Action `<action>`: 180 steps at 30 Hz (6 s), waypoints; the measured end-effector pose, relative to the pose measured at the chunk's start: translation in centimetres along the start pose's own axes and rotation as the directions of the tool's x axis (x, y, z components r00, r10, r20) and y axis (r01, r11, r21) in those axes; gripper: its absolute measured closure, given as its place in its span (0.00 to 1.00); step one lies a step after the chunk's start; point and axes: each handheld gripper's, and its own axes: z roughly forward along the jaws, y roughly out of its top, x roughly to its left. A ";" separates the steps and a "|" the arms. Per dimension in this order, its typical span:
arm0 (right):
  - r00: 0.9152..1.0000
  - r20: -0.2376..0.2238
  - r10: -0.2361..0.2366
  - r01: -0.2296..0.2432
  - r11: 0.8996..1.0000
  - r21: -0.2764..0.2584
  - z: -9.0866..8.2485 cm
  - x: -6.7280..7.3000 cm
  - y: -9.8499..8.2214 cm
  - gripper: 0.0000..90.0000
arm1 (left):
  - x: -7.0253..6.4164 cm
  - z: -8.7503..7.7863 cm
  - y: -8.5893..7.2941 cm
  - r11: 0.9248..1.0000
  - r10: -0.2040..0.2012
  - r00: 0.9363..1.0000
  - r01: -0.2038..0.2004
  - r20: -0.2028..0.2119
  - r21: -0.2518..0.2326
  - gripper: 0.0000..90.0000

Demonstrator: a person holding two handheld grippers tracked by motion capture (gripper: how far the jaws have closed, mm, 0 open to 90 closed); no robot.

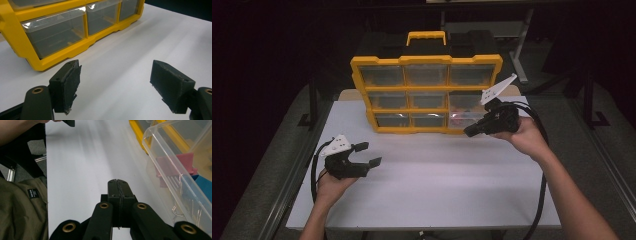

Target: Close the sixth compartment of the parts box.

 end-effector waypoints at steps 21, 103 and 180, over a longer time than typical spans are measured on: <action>0.998 0.062 0.008 -0.008 1.000 0.003 0.7 -1.4 0.2 0.98 | -0.1 0.1 0.0 1.000 0.002 1.000 -0.002 -0.004 0.005 0.26; 0.978 0.208 0.016 -0.027 0.999 0.047 0.9 -4.5 2.7 0.99 | -0.3 0.1 0.1 1.000 -0.003 1.000 0.003 -0.001 -0.007 0.26; 0.932 0.349 0.095 -0.102 0.995 0.004 -0.4 -6.6 3.3 0.99 | -0.3 -0.2 0.2 1.000 0.002 1.000 -0.002 -0.002 -0.007 0.26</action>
